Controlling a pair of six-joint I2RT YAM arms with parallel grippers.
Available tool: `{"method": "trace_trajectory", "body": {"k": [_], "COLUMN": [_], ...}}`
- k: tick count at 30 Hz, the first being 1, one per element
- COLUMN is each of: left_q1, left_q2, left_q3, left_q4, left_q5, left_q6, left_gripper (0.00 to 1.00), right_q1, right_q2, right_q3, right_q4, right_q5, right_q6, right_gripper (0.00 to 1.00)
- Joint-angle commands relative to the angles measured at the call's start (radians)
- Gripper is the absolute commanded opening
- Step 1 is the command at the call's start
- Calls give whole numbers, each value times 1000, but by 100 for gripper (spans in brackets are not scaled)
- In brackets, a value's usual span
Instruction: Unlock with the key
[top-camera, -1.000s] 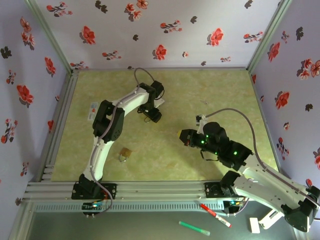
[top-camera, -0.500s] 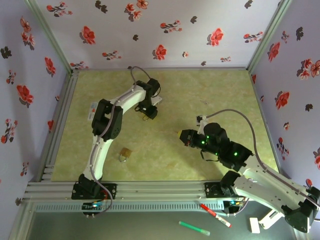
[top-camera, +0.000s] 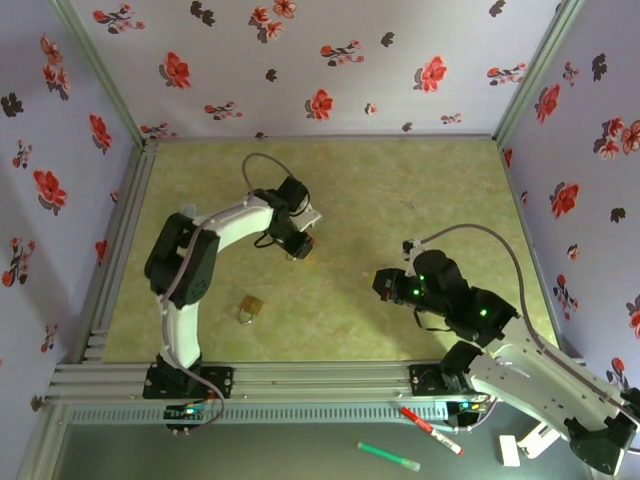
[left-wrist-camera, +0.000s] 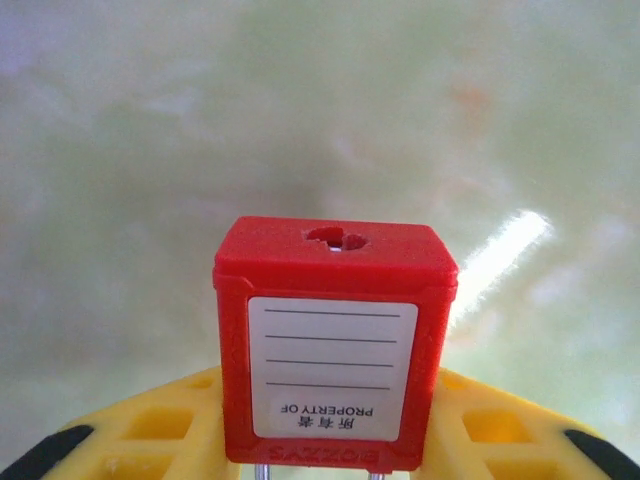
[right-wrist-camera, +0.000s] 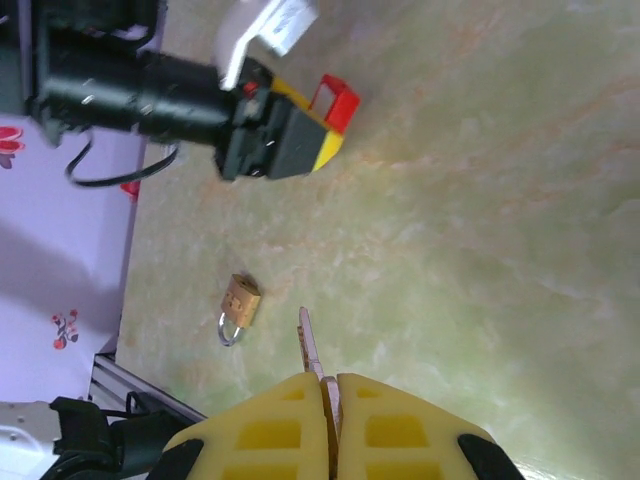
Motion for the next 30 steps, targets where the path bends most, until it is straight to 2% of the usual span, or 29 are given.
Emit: {"method": "trace_trajectory", "body": {"k": [1, 7, 10, 19, 30], "left_q1": [-51, -147, -174, -263, -350], "left_q2": [-194, -498, -587, -683, -672], "left_q3": [-102, -381, -439, -462, -435], "left_q4": [162, 389, 422, 381, 332], "left_q5": [49, 120, 136, 134, 86], "left_q6": [95, 307, 344, 444, 484], "left_gripper": [28, 28, 28, 27, 25], "right_q1": [-19, -32, -32, -20, -8], "right_q2": [-26, 11, 47, 135, 154], "right_q3": [56, 138, 156, 156, 143], "right_q4": [-74, -124, -121, -6, 48], "right_q5": [-9, -122, -170, -298, -316], "right_q6": [-62, -155, -184, -202, -206], "right_gripper": [0, 0, 0, 0, 0]}}
